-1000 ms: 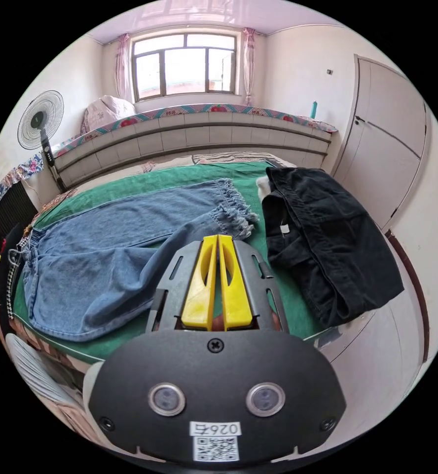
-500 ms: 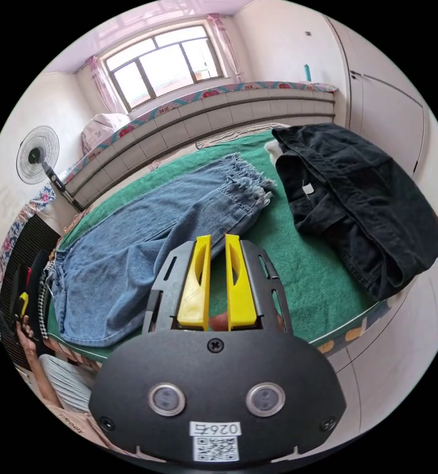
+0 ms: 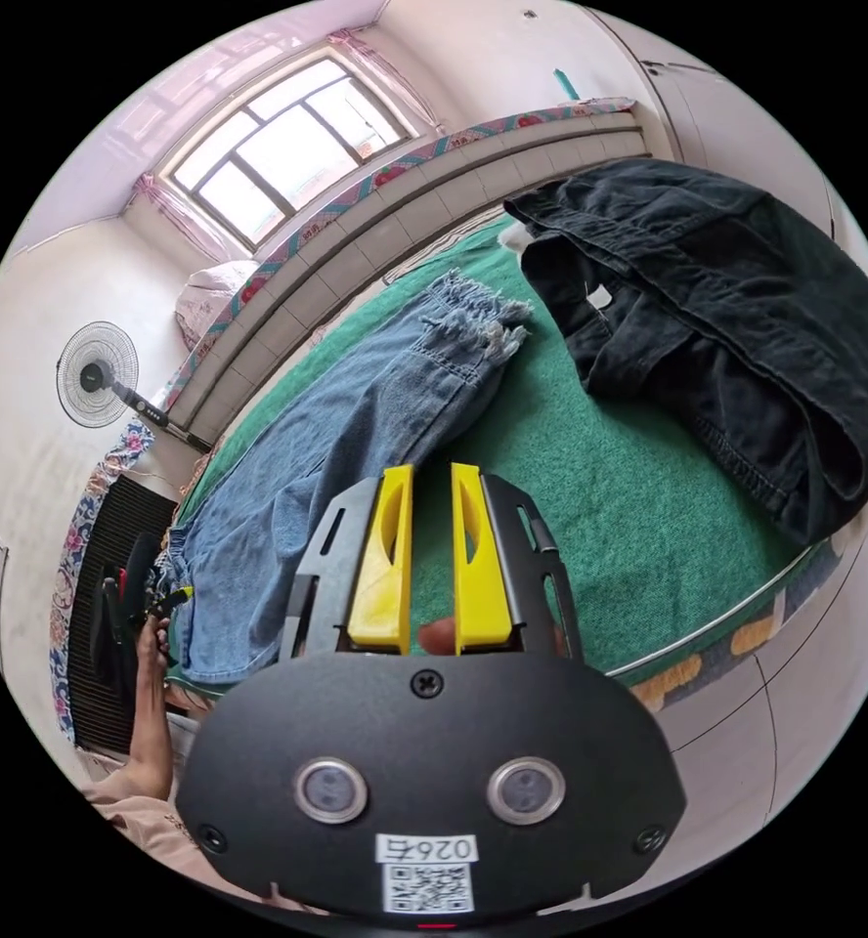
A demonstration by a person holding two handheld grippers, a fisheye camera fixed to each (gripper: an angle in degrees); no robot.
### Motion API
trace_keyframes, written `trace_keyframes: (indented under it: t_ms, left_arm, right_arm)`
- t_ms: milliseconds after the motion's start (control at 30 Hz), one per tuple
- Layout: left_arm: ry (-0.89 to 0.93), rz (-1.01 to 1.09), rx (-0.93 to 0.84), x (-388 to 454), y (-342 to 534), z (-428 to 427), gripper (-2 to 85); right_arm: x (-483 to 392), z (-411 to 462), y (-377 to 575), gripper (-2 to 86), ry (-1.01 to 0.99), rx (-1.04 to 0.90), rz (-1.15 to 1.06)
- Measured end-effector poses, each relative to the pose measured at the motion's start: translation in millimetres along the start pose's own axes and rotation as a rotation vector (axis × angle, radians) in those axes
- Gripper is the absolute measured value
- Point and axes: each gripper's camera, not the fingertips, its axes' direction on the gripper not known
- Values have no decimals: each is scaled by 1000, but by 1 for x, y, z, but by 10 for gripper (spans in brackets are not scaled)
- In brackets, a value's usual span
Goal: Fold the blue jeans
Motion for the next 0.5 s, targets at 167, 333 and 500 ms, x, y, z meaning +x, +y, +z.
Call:
trace_keyframes:
  t_ms: [167,333,500]
  left_arm:
    - [179,-63,66,-53,25,-4,39]
    - [330,-121,182,-97,53,-14,16]
    - [615,-318,392,-166,99,-30,9]
  right_arm:
    - [-2,-35,-21,65,-97,1,67]
    - [-13,-28,-54,88,-237,-39,152]
    - [-10,-10,-76,-6,-506,-97,244]
